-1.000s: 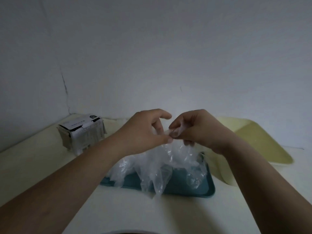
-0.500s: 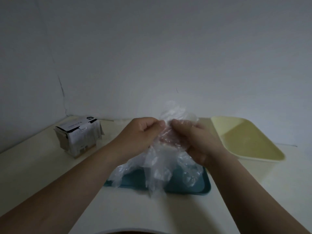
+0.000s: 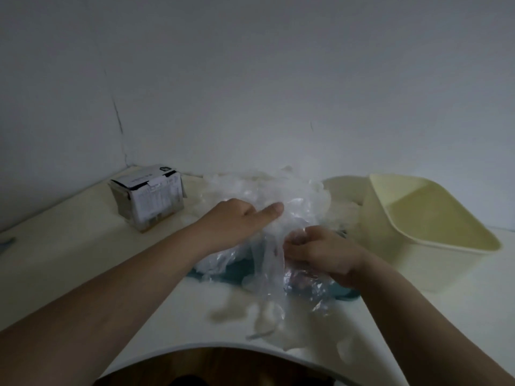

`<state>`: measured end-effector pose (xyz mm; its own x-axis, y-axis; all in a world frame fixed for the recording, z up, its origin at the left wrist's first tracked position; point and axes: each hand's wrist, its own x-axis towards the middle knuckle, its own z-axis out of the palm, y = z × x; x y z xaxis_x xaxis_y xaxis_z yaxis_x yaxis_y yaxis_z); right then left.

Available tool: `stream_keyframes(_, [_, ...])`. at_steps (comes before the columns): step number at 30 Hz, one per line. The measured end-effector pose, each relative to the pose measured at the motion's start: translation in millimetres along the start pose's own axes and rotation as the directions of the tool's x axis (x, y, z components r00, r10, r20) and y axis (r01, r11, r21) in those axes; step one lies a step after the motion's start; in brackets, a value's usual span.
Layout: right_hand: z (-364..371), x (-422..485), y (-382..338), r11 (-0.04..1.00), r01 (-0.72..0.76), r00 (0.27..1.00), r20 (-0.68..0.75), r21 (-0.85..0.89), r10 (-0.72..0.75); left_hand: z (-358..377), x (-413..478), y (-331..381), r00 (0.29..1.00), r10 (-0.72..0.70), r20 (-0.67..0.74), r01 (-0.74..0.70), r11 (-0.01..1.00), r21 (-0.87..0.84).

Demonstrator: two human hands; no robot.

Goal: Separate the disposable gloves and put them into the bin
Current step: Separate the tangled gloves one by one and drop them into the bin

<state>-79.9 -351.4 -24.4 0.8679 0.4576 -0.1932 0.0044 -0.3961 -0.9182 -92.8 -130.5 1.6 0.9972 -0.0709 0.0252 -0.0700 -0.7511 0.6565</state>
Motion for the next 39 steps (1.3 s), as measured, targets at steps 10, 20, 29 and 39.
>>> stream_keyframes(10, [8.8, 14.6, 9.6, 0.977, 0.018, 0.986, -0.168, 0.212, 0.018, -19.5, 19.7, 2.1, 0.981, 0.139, -0.136, -0.152, 0.984, -0.09])
stream_keyframes(20, [-21.0, -15.5, -32.3, 0.929, 0.222, 0.973, -0.129, 0.296, -0.191, -32.6, 25.4, 14.6, 0.97, -0.005, -0.244, -0.062, 0.962, -0.266])
stream_keyframes(29, [-18.2, -8.3, -38.3, 0.843, 0.298, 0.947, -0.25, 0.449, -0.202, -58.6, 30.0, 59.1, 0.86, 0.077, -0.505, -0.228, 0.943, -0.244])
stream_keyframes(39, [-26.7, -12.9, -37.2, 0.602, 0.209, 0.973, -0.104, 0.771, -0.205, -15.8, 29.7, 51.7, 0.962, -0.019, -0.271, -0.171, 0.73, -0.661])
